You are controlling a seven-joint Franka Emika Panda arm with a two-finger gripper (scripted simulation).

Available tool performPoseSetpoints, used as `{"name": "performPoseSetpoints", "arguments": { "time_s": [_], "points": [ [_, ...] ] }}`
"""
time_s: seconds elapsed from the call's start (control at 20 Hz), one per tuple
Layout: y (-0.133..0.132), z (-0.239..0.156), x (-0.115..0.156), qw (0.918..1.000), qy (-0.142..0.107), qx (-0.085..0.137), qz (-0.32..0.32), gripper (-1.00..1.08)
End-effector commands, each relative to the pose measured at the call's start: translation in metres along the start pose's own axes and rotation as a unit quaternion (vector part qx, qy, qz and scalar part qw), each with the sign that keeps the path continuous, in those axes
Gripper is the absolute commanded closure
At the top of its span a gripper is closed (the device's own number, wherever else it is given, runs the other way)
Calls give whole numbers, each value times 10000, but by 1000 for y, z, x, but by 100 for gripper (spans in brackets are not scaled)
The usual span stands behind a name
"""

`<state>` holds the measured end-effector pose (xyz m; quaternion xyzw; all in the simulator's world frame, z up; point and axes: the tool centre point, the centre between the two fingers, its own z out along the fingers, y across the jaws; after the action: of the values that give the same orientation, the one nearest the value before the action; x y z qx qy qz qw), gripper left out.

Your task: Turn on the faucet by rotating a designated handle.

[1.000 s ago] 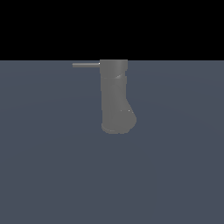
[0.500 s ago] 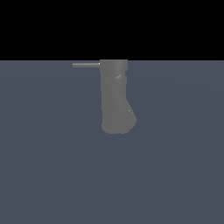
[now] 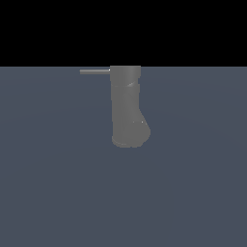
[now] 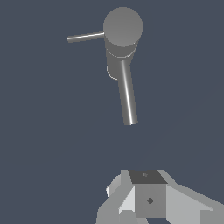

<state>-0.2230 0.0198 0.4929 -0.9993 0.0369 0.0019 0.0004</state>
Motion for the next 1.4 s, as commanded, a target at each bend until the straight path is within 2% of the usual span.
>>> {"name": "performPoseSetpoints", "arguments": {
  "time_s": [0.0, 0.35, 0.7, 1.0, 1.35],
  "points": [
    [-3, 3, 11, 9998, -11, 51, 213, 108],
    [-14, 14, 48, 9949, -65, 201, 990, 108],
    [-27, 31, 87, 9828, -137, 304, 1816, 108],
    [-39, 49, 119, 9666, -199, 348, 2532, 108],
    [-54, 74, 154, 9408, -255, 350, 3362, 108]
  ]
}}
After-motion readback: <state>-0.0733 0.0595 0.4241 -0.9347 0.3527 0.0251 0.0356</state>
